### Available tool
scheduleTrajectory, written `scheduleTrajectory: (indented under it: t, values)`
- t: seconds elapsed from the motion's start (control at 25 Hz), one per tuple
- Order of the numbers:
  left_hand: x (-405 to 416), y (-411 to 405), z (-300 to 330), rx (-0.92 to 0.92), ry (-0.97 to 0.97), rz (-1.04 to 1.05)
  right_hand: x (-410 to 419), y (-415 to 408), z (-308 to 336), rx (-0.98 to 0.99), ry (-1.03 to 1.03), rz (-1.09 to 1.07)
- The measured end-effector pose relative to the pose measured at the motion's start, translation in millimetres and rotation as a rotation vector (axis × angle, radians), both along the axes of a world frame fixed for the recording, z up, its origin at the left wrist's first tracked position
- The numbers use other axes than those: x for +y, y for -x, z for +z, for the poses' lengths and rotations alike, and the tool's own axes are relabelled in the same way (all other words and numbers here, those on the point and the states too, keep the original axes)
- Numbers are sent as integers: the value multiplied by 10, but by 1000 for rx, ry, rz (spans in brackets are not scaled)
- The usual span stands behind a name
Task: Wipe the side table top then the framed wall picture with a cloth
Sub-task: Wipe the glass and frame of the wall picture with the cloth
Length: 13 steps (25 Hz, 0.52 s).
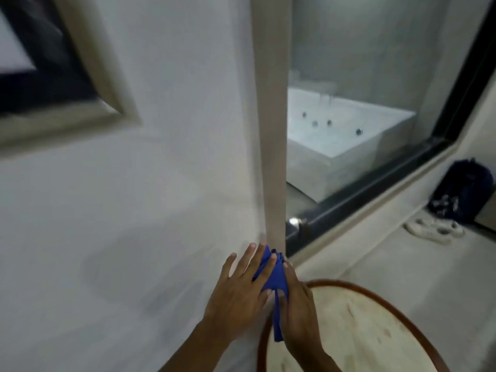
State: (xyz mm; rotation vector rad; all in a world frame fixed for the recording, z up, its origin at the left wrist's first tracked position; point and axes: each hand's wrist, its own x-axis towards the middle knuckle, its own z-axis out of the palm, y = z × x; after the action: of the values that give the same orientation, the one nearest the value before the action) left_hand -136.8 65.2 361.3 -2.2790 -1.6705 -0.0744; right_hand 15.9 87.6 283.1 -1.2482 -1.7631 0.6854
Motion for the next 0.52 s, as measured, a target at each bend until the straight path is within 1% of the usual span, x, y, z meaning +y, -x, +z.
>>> scheduleTrajectory:
  t: [0.04,0.08,0.16,0.24,0.36,0.44,0.48,0.52]
  values:
    - [-16,136,446,34,-76,5,67,195,454,92,2,6]
    - [-49,279,917,64,-152,23,116,402,918,170,-56,30]
    - [-86,509,1755,100,-341,48,203,748,1757,304,-238,98]
    - [-173,727,2532,108,-530,49,244,1023,2600,387,-396,118]
    - [-391,1054,3507,94,-762,125,184,1412,3690,455,-696,40]
    - [-492,1312,3962,49,-867,216,77,1701,4210,495,-803,-2]
    - [-562,1469,4116,33,-887,282,1,1880,4370,463,-839,-16]
    - [-605,1620,4204,22,-878,348,-52,2047,4433,390,-871,-27]
